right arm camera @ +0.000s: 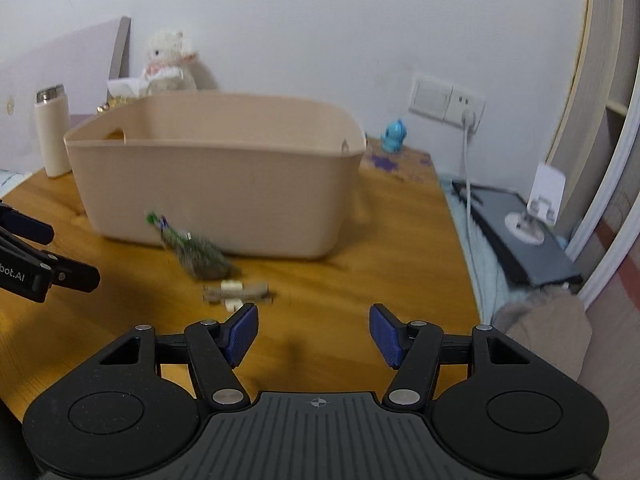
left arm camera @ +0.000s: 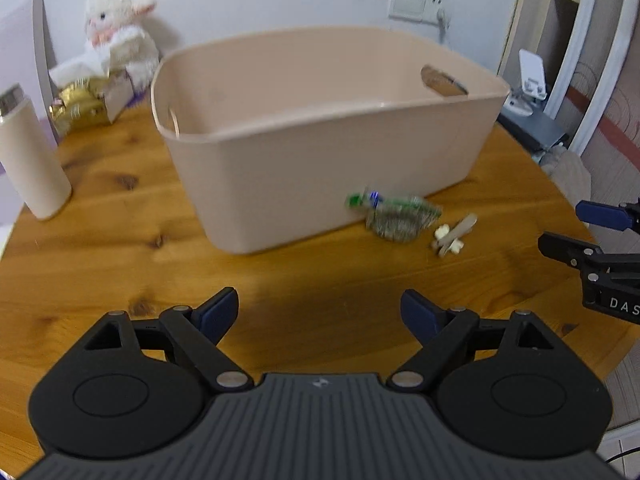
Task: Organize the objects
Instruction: 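Grasp the green-wrapped snack bag with the left tool while the right grasps the beige hair clip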
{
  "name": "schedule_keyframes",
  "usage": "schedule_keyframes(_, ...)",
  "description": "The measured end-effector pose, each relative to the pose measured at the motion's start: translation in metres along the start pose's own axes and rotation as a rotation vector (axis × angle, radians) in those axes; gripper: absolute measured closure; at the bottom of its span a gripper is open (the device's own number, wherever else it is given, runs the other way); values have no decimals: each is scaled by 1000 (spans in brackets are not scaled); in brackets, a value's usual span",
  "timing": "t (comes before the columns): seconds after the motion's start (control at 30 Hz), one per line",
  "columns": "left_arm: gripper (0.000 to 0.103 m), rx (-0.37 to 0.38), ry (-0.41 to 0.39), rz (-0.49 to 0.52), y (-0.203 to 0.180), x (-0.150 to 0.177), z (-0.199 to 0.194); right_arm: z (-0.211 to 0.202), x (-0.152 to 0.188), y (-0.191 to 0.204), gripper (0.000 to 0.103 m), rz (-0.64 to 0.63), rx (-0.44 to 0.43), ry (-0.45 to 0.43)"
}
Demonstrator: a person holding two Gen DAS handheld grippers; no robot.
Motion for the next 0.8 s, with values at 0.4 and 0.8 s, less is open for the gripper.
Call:
schedule_keyframes(0.4,13,-19,42,16,-10,10,41,33,20,6,38,2,-42,61)
schedule_keyframes(0.8,2,-41,2,-10,-16,-5,57,55,11,33,24,-34,-117,52)
Point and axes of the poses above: each gripper's, at about its wrist camera, not at the fingertips, and z roughly the way its jaws point, y to its left, x to its underside, the point moved 10 cm from there along z, roughly the way its jaws point, and after that the axes turned 4 degrees about y, right-handed, at the moved point
